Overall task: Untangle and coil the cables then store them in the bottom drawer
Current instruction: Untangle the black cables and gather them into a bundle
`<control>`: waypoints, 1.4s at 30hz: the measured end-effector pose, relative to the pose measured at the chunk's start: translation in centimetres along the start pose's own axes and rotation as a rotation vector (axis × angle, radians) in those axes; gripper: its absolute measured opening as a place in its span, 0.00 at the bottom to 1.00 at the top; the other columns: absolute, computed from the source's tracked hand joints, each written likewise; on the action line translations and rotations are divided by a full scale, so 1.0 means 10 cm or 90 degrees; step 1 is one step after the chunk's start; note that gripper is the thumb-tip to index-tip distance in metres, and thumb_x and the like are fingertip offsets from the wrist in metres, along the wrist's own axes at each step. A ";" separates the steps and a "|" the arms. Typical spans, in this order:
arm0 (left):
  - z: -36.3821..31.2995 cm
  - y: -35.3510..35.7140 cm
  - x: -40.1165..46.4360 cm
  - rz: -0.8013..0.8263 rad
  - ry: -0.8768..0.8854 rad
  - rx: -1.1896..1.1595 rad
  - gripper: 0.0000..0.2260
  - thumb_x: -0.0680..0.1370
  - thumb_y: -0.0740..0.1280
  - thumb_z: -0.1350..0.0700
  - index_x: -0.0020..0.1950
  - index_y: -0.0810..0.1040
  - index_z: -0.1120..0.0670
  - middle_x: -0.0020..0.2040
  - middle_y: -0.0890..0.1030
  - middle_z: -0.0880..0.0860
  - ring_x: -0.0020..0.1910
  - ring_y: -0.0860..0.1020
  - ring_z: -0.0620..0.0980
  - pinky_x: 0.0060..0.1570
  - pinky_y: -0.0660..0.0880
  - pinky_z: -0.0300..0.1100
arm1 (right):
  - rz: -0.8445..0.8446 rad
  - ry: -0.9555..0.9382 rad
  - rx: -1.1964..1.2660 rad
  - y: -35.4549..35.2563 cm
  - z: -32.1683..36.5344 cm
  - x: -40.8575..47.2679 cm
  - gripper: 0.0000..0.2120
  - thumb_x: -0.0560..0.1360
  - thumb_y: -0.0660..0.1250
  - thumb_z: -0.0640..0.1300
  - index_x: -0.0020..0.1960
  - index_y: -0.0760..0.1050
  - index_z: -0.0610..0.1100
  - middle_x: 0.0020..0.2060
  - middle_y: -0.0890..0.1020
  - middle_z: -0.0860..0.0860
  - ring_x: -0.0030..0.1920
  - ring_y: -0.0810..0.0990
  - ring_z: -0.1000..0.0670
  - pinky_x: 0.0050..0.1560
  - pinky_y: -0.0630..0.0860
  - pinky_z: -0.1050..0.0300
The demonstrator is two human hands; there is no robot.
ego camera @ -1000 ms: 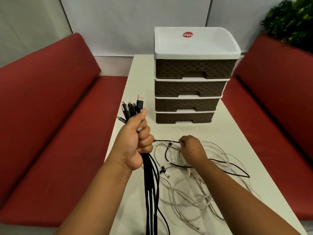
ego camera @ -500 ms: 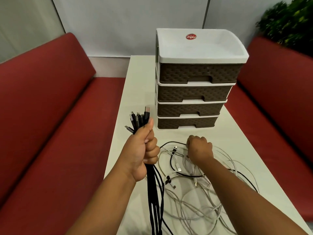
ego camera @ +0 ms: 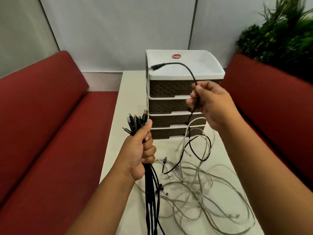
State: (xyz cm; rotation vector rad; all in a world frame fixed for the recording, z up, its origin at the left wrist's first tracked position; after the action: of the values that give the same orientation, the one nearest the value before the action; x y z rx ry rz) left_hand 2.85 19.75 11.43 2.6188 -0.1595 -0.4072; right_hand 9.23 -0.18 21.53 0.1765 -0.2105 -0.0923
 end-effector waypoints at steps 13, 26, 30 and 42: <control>0.04 0.25 -0.02 -0.046 0.073 0.046 0.14 0.76 0.70 0.50 0.55 0.81 0.59 0.25 0.56 0.46 0.21 0.54 0.41 0.21 0.51 0.33 | 0.008 0.027 -0.076 0.19 -0.69 -0.91 0.06 0.81 0.62 0.42 0.48 0.74 0.41 0.27 0.71 0.52 0.29 0.69 0.53 0.34 0.69 0.58; -0.02 0.30 -0.12 -0.090 0.167 0.011 0.11 0.77 0.69 0.48 0.45 0.82 0.55 0.23 0.58 0.46 0.21 0.55 0.42 0.22 0.50 0.34 | 0.112 -0.063 -0.258 0.30 -0.93 -1.52 0.09 0.75 0.63 0.56 0.41 0.71 0.53 0.31 0.72 0.52 0.34 0.72 0.46 0.37 0.73 0.46; -0.02 0.28 -0.11 -0.085 0.158 -0.006 0.16 0.78 0.68 0.46 0.33 0.76 0.52 0.24 0.60 0.47 0.21 0.57 0.43 0.21 0.51 0.35 | 0.135 -0.091 -0.298 0.36 -0.94 -1.59 0.08 0.77 0.62 0.53 0.41 0.69 0.53 0.32 0.73 0.53 0.36 0.73 0.46 0.40 0.73 0.42; -0.23 0.53 -0.35 0.201 0.137 -0.140 0.23 0.80 0.56 0.43 0.27 0.64 0.50 0.22 0.59 0.45 0.19 0.56 0.40 0.16 0.54 0.32 | 0.211 -0.146 -0.645 -0.12 -1.40 -1.34 0.16 0.79 0.55 0.54 0.39 0.72 0.45 0.34 0.75 0.53 0.39 0.74 0.50 0.40 0.64 0.57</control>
State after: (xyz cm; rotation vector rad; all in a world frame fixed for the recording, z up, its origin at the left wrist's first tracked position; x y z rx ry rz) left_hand 0.01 16.76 16.84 2.3470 -0.4238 -0.0302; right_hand -0.90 2.46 5.16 -0.8813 -0.3943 0.1178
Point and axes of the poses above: each hand's wrist, its own x-axis towards the middle knuckle, its own y-axis out of the palm, z = x × y, the point moved 8 cm from there along x, towards the middle knuckle
